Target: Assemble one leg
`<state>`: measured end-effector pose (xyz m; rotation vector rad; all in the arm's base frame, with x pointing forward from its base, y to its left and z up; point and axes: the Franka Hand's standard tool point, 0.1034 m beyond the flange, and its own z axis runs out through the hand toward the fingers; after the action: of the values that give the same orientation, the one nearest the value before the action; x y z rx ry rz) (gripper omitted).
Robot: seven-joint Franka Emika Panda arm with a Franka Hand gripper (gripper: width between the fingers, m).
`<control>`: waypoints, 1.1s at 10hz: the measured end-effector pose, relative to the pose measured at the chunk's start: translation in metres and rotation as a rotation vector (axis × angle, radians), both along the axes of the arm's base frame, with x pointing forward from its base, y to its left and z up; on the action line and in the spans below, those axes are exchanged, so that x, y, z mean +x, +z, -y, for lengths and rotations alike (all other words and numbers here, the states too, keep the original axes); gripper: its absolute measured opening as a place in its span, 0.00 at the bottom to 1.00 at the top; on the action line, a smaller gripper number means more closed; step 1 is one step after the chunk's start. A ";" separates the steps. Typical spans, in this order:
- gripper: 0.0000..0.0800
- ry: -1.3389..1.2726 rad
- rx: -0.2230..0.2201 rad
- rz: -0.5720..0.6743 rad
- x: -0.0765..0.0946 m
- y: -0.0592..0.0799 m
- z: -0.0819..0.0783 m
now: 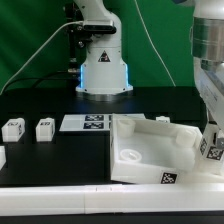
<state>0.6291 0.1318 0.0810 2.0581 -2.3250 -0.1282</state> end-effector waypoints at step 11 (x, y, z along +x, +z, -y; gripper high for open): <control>0.81 1.031 0.097 0.008 -0.003 -0.001 0.017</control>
Offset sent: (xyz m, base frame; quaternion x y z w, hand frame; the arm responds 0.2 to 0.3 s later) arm 0.0000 0.0000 0.0000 0.0000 0.0000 0.0000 1.0000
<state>0.6257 0.1150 0.0799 2.9652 -1.0106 -0.1870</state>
